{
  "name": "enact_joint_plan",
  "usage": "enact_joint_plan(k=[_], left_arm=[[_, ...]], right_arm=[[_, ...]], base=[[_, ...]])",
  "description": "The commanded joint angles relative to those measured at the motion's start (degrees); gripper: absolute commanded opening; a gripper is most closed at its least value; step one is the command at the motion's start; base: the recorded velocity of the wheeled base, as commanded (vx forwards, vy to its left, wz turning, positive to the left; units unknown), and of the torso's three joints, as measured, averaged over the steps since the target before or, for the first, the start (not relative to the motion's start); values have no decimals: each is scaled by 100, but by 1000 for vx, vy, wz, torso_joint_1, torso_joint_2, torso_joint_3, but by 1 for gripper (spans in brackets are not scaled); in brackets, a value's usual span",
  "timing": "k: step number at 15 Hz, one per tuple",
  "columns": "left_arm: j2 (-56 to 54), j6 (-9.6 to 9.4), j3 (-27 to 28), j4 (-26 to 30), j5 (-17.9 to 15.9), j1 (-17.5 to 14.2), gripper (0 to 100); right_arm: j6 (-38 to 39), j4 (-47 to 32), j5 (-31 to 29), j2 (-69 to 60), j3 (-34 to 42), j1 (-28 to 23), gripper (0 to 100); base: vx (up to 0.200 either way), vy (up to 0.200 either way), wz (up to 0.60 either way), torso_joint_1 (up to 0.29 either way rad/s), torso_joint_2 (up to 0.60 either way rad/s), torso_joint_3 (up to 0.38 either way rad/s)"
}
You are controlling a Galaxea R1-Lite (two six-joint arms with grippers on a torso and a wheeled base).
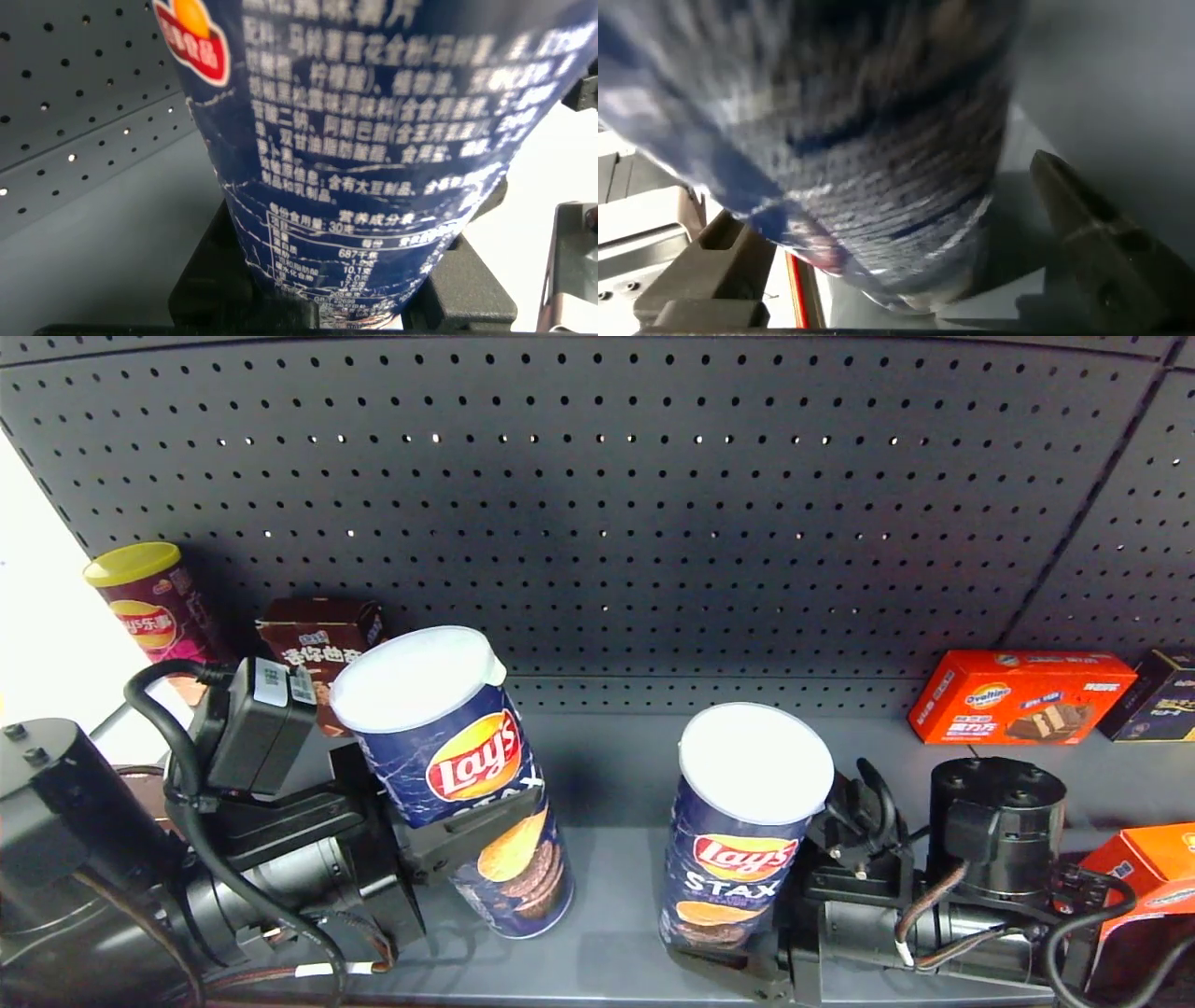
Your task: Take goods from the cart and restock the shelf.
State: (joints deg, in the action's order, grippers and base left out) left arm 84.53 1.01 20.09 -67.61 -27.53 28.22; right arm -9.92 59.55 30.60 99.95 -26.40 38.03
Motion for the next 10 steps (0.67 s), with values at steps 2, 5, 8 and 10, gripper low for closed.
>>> enact_joint_plan(k=[2,5,8,10], left_arm=[[2,4,4,2,2,-1,0],[2,4,4,2,2,-1,0],[2,4,4,2,2,-1,0],[2,4,4,2,-7,-1,0]], right_arm=[[-1,21,-19,-608,399,-86,100],[-18,21,-247,-1311,804,-235,100],[-36,-31,-353,-2208,1164,-367,100],[-36,-75,-362,-2735,1313,-798,100]], base=[[0,0,0,0,0,0],[0,0,0,0,0,0],[0,0,0,0,0,0],[0,0,0,0,0,0]])
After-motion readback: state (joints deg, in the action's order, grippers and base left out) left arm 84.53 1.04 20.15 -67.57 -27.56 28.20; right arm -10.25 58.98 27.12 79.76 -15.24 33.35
